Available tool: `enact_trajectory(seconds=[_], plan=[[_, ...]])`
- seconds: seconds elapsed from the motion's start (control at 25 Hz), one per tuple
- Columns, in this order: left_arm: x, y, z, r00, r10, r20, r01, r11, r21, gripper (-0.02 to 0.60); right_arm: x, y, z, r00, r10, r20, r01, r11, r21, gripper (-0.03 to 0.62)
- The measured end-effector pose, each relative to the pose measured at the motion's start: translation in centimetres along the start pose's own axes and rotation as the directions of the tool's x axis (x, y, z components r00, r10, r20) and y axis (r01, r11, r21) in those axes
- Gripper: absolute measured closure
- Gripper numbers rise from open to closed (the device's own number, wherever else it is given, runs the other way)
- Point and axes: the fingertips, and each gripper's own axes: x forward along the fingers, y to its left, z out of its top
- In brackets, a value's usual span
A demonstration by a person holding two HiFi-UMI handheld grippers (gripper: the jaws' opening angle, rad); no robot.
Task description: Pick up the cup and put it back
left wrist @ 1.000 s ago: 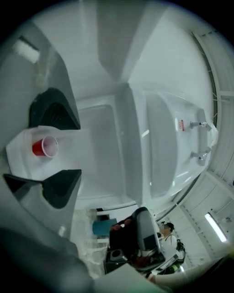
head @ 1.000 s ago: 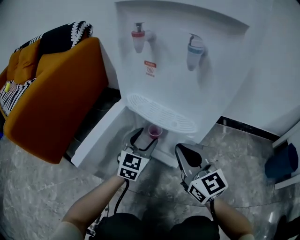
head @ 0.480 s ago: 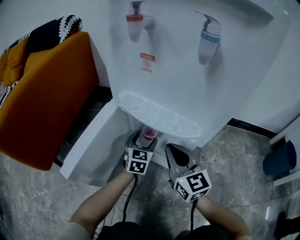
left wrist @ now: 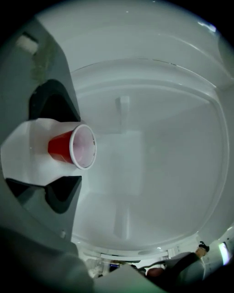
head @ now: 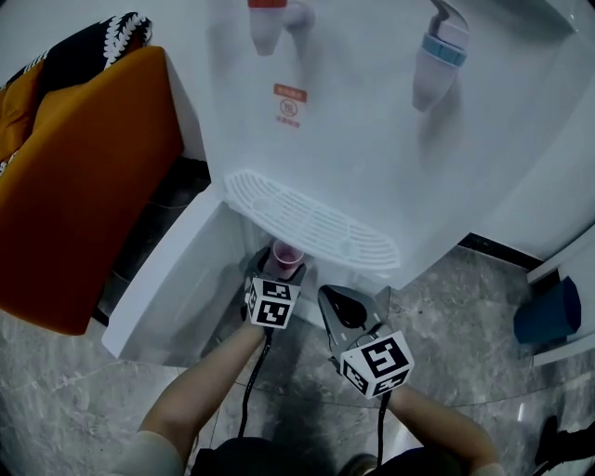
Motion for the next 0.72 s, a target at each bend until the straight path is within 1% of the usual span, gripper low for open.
enact_trajectory(seconds=[0.16, 0.36, 0.4, 0.48, 0.56, 0.72], plan=[[0.7, -0.4, 0.9, 1.0, -0.005, 0.017, 0.005, 1.0, -0.007, 0.206, -0.4, -0.1, -0.2, 1.0, 0.009, -0.009, -0.009, 1.0, 0.001, 0.591], [1.7, 0.0, 1.3, 1.0, 0.026, 0.001, -0.026, 0.999, -0.034, 0.207, -0.8, -0.4, -0.4, 1.0, 0.017, -0.014, -0.017, 1.0, 0.007, 0.591], [1.6, 0.0, 1.3, 1.0, 0.024, 0.005, -0.024, 0.999, -0.034, 0.222, -0.8, -0.4, -0.4, 1.0, 0.021, -0.013, -0.021, 1.0, 0.007, 0.591], [1.2, -0.2, 1.1, 1.0, 0.005, 0.014, -0.004, 1.0, -0.031, 0.224, -0.9, -0.3, -0.6, 0.999, 0.033, -0.016, -0.033, 0.999, 0.001, 0.591], [0.2, -0.7, 0.9, 1.0, -0.015, 0.021, 0.016, 1.0, -0.011, 0.225, -1.0, -0.3, -1.0, 0.999, 0.04, -0.02, -0.04, 0.999, -0.006, 0.591], [-2.1, -1.5, 0.8, 0.997, -0.063, 0.04, 0.06, 0.995, 0.075, 0.227, -0.9, 0.1, -1.1, 0.999, 0.046, -0.023, -0.046, 0.999, -0.001, 0.591]])
